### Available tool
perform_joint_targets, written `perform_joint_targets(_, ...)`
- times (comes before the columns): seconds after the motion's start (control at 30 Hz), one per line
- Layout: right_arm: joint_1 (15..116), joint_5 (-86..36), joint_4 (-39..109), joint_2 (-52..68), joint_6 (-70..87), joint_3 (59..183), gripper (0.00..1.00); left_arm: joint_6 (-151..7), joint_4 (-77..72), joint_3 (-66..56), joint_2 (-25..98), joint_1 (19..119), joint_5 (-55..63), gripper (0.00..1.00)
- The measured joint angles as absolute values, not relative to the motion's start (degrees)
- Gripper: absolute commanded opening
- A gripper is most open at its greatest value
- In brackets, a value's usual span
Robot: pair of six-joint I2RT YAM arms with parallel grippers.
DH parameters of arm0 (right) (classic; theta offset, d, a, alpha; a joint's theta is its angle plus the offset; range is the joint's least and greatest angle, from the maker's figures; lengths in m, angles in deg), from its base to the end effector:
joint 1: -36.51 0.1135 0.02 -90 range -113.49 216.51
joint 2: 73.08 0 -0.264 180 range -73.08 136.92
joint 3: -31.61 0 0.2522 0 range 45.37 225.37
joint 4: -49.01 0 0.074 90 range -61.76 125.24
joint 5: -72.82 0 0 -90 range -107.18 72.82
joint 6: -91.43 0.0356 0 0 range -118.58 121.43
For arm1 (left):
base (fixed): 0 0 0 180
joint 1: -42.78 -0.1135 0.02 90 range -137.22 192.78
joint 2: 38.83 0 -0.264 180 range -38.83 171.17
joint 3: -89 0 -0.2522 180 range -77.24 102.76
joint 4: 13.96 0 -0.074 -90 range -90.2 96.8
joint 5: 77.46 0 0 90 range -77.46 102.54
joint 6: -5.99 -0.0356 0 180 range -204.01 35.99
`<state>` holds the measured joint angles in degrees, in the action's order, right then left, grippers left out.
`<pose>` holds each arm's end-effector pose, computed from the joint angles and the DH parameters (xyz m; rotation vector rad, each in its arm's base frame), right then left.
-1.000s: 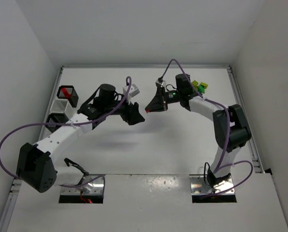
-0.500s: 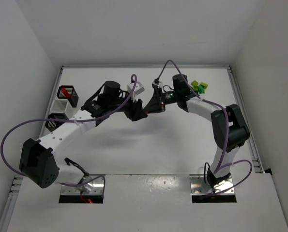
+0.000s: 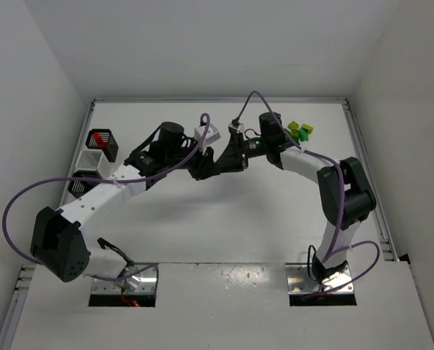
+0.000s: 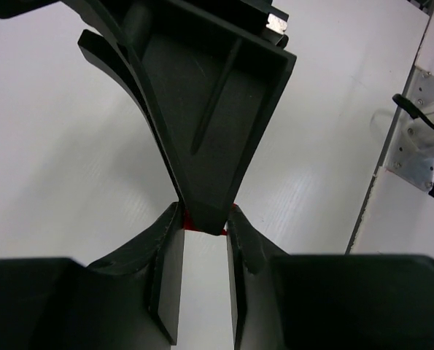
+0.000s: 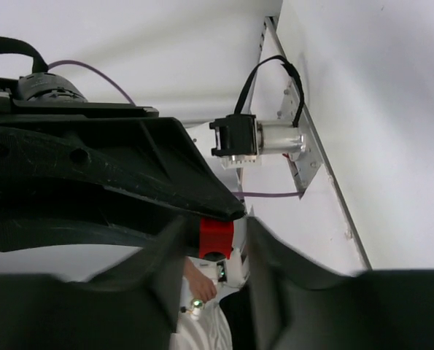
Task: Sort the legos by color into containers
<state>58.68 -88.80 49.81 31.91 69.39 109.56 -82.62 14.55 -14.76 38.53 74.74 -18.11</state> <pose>0.3478 0.1782 0.2162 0.0511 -2.2991 -1.9930 0.2494 -0.1770 0.3144 0.8807 1.9467 -0.9061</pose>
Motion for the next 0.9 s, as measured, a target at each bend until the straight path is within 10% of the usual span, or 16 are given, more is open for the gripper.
perform_joint_targets(0.13, 57.85, -88.91, 50.05, 31.91, 69.30, 109.56, 0.58, -83.15, 14.81, -14.76, 37.94, 74.74, -17.46, 0.03)
perform_joint_targets(0.43, 48.06, -88.75, 41.35, 32.09, 60.84, 115.04, 0.59, -83.82, 19.29, -19.86, 29.81, 67.90, -15.16, 0.01)
perform_joint_targets(0.6, 43.95, -63.58, 16.22, 32.83, 34.13, 131.02, 0.56, -85.22, 26.96, -15.38, 31.27, 55.71, -12.74, 0.01)
perform_joint_targets(0.9, 44.63, -37.94, 4.74, 19.96, 15.77, 124.38, 0.57, -87.02, 33.78, 7.33, 49.59, 31.97, -7.75, 0.01)
